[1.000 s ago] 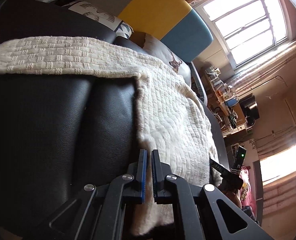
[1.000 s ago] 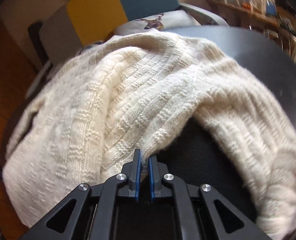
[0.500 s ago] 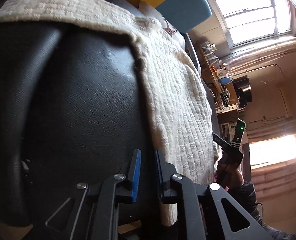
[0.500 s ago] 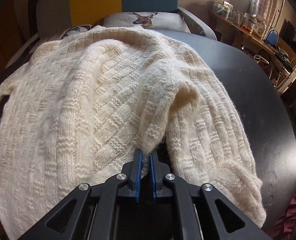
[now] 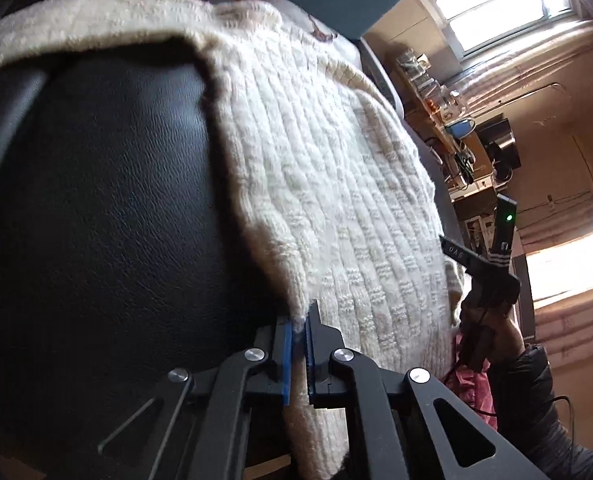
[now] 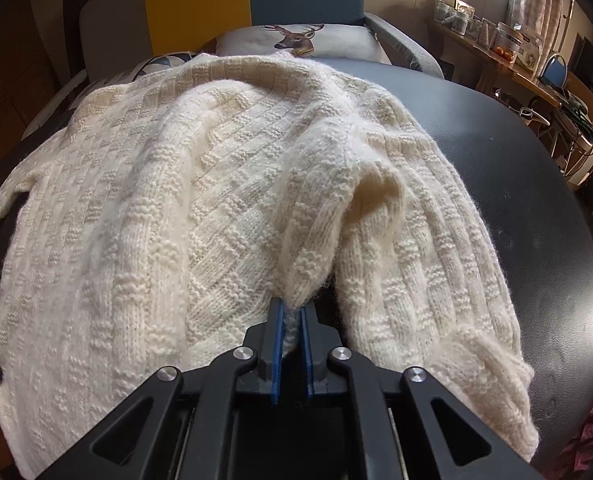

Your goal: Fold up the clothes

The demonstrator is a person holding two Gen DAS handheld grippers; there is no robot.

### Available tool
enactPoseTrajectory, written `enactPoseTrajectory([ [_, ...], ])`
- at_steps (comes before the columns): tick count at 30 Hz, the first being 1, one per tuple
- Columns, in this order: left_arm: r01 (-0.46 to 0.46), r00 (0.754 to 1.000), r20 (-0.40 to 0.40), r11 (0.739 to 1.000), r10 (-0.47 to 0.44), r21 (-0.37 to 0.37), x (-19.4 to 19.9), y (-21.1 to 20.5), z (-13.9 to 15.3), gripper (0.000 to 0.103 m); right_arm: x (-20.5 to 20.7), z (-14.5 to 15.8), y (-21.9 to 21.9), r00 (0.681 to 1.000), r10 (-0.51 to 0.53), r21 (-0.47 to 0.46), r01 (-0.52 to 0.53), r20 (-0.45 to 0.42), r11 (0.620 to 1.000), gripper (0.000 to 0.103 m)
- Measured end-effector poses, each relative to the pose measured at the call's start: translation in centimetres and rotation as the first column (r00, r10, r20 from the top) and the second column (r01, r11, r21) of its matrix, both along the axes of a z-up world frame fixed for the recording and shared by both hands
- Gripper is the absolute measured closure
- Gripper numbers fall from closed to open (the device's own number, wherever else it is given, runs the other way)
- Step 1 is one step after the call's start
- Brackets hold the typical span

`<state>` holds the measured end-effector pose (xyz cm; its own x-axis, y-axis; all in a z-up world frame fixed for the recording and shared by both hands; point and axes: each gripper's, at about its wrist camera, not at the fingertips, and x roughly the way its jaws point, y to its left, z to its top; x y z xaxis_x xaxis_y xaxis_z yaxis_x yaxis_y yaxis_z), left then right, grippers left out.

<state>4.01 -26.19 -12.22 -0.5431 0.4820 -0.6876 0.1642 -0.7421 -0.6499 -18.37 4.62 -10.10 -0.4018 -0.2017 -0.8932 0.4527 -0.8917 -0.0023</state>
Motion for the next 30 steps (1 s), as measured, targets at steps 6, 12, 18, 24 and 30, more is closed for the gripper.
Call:
enactPoseTrajectory([
  [6, -0.093, 0.995, -0.031, 0.993, 0.091, -0.076, 1.7, -5.1, 2.3, 0.098, 0.4, 0.0, -0.8, 0.998, 0.058, 0.073, -0.056, -0.032, 0.996, 0.096],
  [12, -0.077, 0.994, 0.068, 0.988, 0.086, -0.132, 2.5, -5.3, -0.8, 0.098, 0.8, -0.1, -1.2, 0.99, 0.121, 0.225, -0.102, -0.074, 0.969, 0.096],
  [18, -0.128, 0.988, 0.069, 0.985, 0.137, -0.115, 2.7, -6.5, -1.0, 0.098, -0.3, 0.4, 0.9, 0.993, 0.085, 0.269, -0.061, -0.079, 0.961, 0.096],
  [24, -0.12, 0.99, 0.063, 0.985, 0.129, -0.125, 2.4, -6.1, 0.1, 0.097, 1.5, 2.7, 5.5, 0.985, -0.065, -0.202, 0.097, 0.162, 0.975, 0.087],
  [30, -0.14, 0.99, -0.042, 0.968, 0.134, -0.21, 3.0, -5.2, 3.9, 0.097, 5.7, -1.4, 9.5, 0.87, -0.079, -0.485, 0.345, 0.487, 0.804, 0.082],
])
